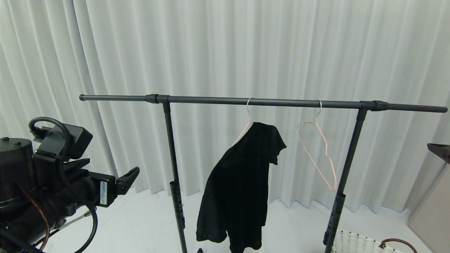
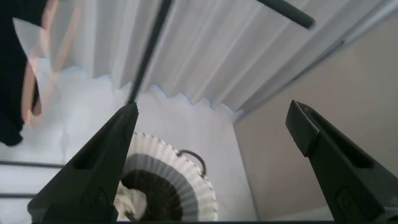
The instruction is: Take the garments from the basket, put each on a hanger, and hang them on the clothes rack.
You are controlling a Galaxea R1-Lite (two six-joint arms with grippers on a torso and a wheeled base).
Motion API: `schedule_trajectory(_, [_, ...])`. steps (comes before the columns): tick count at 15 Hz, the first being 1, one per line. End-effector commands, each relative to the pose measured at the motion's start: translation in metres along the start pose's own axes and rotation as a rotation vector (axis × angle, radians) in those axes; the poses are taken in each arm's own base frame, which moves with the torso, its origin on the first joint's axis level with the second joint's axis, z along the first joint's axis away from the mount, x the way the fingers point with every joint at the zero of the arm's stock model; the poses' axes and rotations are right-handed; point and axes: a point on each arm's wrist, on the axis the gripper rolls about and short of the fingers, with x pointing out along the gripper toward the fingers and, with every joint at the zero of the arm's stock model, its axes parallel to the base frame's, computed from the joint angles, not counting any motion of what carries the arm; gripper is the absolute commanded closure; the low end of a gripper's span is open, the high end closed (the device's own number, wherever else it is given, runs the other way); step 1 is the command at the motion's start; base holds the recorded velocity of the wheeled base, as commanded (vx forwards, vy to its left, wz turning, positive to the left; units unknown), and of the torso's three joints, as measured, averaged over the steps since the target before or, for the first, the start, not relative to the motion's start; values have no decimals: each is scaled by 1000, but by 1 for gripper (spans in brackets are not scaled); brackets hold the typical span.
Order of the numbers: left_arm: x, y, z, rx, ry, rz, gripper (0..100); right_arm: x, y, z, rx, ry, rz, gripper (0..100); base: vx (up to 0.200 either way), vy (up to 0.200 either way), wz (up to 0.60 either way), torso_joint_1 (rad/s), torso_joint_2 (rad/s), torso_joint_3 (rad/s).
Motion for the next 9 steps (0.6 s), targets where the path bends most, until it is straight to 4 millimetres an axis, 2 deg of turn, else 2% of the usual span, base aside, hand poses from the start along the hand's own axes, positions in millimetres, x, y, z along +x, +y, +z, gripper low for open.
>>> schedule_trajectory(1, [0,0,0,-1,0,3,0,2,0,0,-1,7,-3,0,-200,-200,0,2,12,-2])
schedule_trajectory(2, [0,0,0,-1,0,3,0,2,0,0,0,6,-3,0,-200,-200,0,2,7,2])
schedule_trajectory(9, [0,0,0,-2,2,3,0,4,0,0,14,-27,-21,0,0,0,0,0,0,0])
